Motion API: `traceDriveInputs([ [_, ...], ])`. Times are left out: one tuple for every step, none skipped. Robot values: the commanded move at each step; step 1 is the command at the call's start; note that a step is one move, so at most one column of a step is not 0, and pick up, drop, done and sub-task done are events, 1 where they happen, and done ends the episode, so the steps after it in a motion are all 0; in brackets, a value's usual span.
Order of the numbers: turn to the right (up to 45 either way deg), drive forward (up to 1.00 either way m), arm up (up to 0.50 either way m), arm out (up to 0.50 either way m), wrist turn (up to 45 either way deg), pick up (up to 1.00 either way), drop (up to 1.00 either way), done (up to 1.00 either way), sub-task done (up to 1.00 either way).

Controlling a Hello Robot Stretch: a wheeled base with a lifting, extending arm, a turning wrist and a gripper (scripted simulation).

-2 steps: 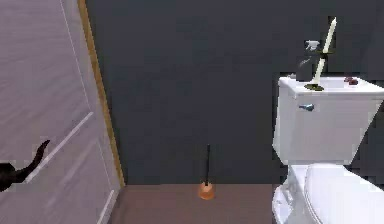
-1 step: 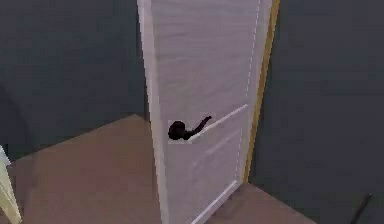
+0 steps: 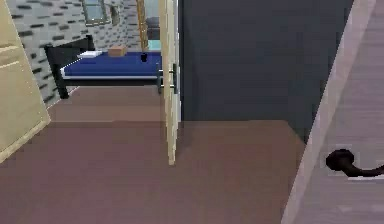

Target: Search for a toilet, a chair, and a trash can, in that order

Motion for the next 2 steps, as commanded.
traceDriveInputs([
  [-33.0,0.00,0.00,0.00,0.0,0.00,0.00,0.00,0.00],
  [0.0,1.00,0.00,0.00,0.0,0.00,0.00,0.00,0.00],
])
